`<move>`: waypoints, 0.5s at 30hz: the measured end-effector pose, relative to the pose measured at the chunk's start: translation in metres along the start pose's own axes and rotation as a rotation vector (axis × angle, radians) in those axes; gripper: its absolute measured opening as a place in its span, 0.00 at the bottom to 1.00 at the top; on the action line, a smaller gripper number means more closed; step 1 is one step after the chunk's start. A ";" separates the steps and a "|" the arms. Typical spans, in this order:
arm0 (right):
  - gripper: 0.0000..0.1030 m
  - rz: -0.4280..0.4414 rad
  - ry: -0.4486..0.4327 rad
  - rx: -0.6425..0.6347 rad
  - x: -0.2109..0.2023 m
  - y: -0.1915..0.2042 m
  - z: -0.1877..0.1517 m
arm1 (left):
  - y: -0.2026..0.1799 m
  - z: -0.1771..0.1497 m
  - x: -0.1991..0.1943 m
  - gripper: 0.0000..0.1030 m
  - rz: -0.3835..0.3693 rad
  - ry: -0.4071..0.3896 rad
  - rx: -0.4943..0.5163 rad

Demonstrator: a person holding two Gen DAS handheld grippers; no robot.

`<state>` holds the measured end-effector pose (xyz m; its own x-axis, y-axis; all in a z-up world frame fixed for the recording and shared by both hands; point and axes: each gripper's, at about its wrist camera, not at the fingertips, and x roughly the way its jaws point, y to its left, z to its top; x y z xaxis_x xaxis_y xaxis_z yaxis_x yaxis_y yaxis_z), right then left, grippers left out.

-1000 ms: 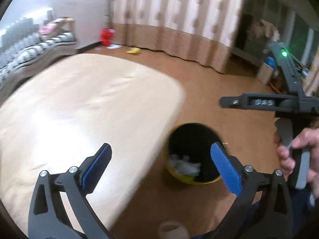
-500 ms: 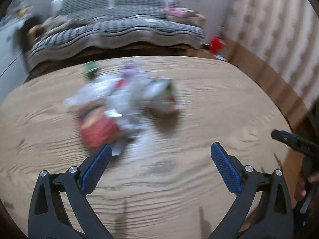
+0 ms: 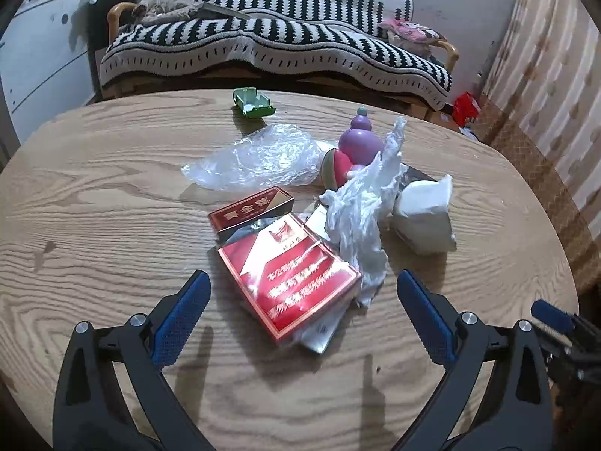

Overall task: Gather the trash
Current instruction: 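Grasp the red cigarette pack with the left tool while the right tool grasps the green-white paper bag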

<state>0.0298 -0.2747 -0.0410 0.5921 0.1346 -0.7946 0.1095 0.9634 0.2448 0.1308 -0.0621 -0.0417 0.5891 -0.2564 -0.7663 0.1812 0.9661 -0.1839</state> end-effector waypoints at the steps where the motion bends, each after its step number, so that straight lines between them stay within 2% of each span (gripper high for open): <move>1: 0.79 -0.001 0.004 -0.001 0.002 0.001 0.001 | 0.000 0.000 0.004 0.94 0.012 0.005 0.000; 3: 0.80 -0.004 0.012 -0.004 0.006 0.002 0.002 | 0.007 0.003 0.011 0.94 0.038 0.013 -0.004; 9: 0.80 0.008 0.023 -0.014 0.018 0.012 0.006 | 0.041 0.006 0.007 0.94 0.048 0.013 -0.054; 14: 0.80 0.025 0.031 -0.019 0.032 0.029 0.013 | 0.054 0.006 0.005 0.93 0.044 0.008 -0.038; 15: 0.80 0.032 0.032 -0.015 0.035 0.031 0.015 | 0.054 0.005 0.004 0.91 0.036 0.004 -0.035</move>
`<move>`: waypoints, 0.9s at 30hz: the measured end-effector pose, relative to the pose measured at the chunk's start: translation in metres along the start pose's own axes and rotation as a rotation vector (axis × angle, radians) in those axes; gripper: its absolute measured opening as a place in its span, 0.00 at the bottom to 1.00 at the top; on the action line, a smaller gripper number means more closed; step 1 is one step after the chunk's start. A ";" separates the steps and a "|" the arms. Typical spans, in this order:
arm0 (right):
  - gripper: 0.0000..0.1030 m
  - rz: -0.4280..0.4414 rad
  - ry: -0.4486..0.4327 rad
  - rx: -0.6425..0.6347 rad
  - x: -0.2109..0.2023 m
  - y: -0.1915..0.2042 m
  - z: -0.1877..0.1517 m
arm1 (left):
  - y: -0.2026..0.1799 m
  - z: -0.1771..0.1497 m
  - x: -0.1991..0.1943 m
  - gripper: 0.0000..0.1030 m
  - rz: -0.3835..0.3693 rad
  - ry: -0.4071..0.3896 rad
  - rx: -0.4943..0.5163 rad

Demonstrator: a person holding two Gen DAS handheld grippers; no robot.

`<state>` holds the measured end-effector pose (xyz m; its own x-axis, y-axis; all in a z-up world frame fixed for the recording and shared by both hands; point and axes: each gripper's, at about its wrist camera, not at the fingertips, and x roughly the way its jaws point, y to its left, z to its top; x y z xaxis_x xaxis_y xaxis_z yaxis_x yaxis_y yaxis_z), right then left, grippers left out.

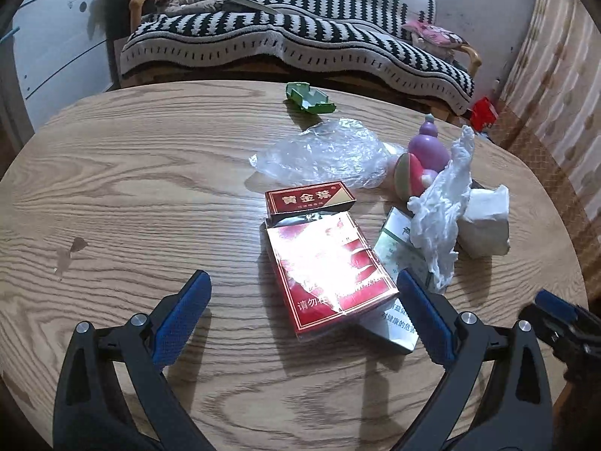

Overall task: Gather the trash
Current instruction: 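Grasp the red cigarette pack with the left tool while the right tool grasps the green-white paper bag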

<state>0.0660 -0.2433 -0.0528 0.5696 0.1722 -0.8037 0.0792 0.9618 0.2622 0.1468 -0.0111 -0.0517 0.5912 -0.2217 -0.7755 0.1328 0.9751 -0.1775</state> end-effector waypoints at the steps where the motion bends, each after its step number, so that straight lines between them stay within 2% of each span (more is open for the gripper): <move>1: 0.80 0.008 0.000 0.007 0.003 0.002 0.003 | 0.000 -0.001 0.000 0.78 -0.020 0.001 0.006; 3: 0.80 0.028 0.002 0.028 0.010 0.004 0.008 | -0.001 -0.001 0.001 0.57 -0.048 0.022 0.023; 10: 0.80 0.043 -0.004 0.098 0.031 -0.001 0.026 | 0.003 -0.006 -0.016 0.56 -0.045 -0.002 0.060; 15: 0.80 0.124 -0.001 0.197 0.050 -0.013 0.043 | 0.012 -0.007 -0.027 0.56 -0.035 -0.022 0.070; 24: 0.80 0.065 -0.036 0.137 0.068 0.003 0.064 | 0.015 -0.007 -0.030 0.56 -0.036 -0.025 0.086; 25: 0.73 0.071 -0.037 0.136 0.069 0.003 0.064 | 0.014 -0.007 -0.030 0.56 -0.035 -0.027 0.089; 26: 0.72 0.076 -0.039 0.137 0.069 0.003 0.065 | 0.013 -0.007 -0.030 0.56 -0.036 -0.028 0.092; 27: 0.68 0.086 -0.044 0.140 0.068 0.002 0.066 | 0.012 -0.007 -0.030 0.56 -0.037 -0.027 0.095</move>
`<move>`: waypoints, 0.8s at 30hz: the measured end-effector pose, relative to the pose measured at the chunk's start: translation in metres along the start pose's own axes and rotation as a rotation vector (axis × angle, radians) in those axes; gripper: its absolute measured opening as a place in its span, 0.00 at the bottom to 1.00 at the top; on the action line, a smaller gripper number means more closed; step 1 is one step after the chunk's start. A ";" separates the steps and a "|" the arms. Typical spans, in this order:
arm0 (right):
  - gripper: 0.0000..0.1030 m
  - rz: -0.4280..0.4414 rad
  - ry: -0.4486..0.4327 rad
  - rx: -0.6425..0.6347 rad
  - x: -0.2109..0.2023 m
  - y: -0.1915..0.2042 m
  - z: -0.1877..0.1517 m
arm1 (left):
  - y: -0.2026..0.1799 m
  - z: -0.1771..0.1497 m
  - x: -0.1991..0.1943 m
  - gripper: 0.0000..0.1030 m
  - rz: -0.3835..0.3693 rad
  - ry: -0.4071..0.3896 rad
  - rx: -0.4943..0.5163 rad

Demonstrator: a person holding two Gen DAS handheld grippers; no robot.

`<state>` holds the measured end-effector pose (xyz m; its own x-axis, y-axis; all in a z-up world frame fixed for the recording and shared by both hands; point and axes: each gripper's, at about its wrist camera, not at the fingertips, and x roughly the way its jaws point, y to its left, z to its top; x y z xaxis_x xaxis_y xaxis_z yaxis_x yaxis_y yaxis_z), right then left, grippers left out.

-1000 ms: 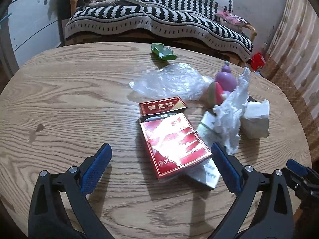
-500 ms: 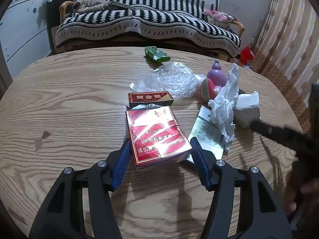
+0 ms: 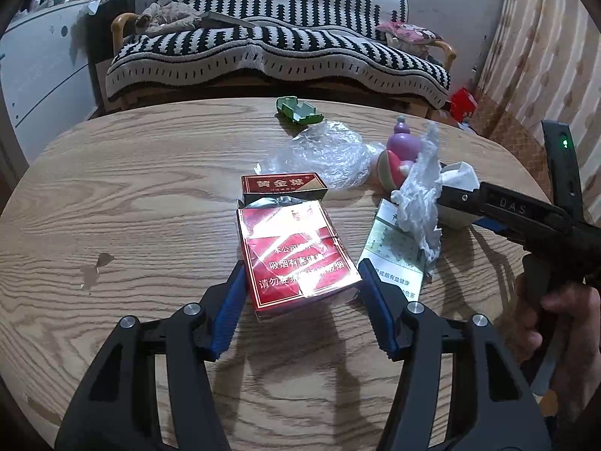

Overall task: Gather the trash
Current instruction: 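Grasp the red cigarette pack with the left tool while the right tool grasps the green-white paper bag, then carry both items over the bin and open the right tool to drop the paper bag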

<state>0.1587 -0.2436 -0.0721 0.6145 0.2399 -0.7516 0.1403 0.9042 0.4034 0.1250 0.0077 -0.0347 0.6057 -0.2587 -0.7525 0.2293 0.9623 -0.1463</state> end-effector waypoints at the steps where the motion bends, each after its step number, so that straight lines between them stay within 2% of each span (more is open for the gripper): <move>1: 0.62 0.006 -0.003 0.000 -0.001 0.001 0.002 | -0.001 0.000 0.000 0.56 -0.001 0.001 0.004; 8: 0.57 0.003 -0.013 -0.040 -0.012 0.008 -0.001 | -0.006 0.002 -0.005 0.56 0.001 -0.010 0.020; 16: 0.57 -0.022 -0.042 -0.073 -0.051 0.000 -0.012 | -0.028 0.003 -0.016 0.56 -0.014 -0.029 0.029; 19: 0.57 -0.046 -0.049 -0.072 -0.076 -0.020 -0.018 | -0.050 0.003 -0.018 0.56 -0.039 -0.031 0.055; 24: 0.57 -0.117 -0.083 -0.027 -0.131 -0.078 -0.034 | -0.107 -0.002 -0.024 0.56 -0.096 -0.038 0.126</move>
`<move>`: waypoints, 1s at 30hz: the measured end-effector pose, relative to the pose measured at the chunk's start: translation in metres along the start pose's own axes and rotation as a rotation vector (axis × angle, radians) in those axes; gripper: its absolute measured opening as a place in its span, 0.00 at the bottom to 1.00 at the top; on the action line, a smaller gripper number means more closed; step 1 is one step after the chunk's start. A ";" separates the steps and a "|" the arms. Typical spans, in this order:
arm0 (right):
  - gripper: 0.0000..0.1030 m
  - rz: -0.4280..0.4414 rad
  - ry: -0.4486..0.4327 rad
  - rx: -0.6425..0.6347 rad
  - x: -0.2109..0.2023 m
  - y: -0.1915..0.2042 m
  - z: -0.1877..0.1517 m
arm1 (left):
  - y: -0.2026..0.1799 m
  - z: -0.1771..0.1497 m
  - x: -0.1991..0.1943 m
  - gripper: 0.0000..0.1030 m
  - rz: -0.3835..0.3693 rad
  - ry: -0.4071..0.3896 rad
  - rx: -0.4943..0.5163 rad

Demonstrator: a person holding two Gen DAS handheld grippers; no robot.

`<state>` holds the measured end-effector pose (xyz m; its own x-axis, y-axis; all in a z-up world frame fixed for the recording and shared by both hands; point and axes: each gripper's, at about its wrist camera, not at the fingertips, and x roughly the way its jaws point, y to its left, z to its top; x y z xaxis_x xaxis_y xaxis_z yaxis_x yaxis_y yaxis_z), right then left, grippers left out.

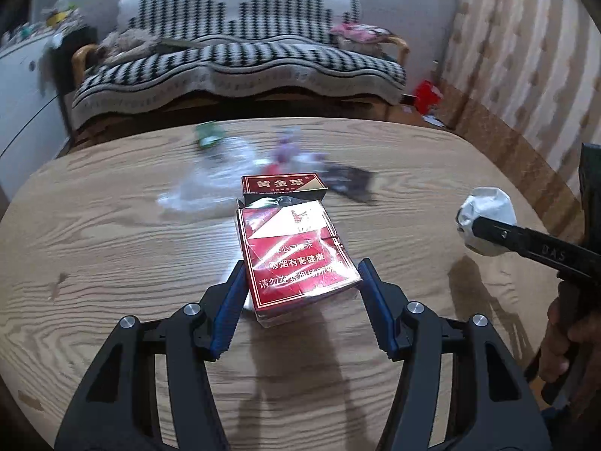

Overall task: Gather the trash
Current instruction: 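Carry both items over the bin and open the right tool to drop the paper bag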

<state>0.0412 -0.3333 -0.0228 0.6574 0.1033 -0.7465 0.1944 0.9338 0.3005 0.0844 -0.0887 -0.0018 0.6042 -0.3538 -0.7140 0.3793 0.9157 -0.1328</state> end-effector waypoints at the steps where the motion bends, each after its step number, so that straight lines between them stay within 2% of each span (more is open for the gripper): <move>1: 0.57 -0.018 -0.008 0.016 -0.011 -0.016 -0.003 | -0.013 0.000 0.001 0.56 -0.015 0.001 0.017; 6: 0.57 -0.115 -0.047 0.089 -0.060 -0.088 -0.015 | -0.080 -0.005 0.007 0.56 -0.093 0.015 0.109; 10: 0.57 -0.191 -0.081 0.156 -0.100 -0.151 -0.033 | -0.145 -0.014 0.008 0.56 -0.184 0.019 0.205; 19: 0.58 -0.346 -0.109 0.331 -0.174 -0.284 -0.089 | -0.277 -0.051 0.014 0.56 -0.381 0.052 0.377; 25: 0.58 -0.415 -0.062 0.432 -0.195 -0.353 -0.133 | -0.350 -0.080 0.021 0.56 -0.493 0.090 0.467; 28: 0.58 -0.418 -0.003 0.479 -0.194 -0.379 -0.152 | -0.379 -0.092 0.028 0.56 -0.525 0.116 0.502; 30: 0.58 -0.422 0.076 0.513 -0.185 -0.393 -0.163 | -0.394 -0.097 0.034 0.56 -0.542 0.129 0.523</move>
<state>-0.2761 -0.6636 -0.0994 0.3995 -0.1941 -0.8959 0.7581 0.6195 0.2038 -0.1129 -0.4429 -0.0405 0.1641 -0.6735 -0.7207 0.9012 0.3995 -0.1681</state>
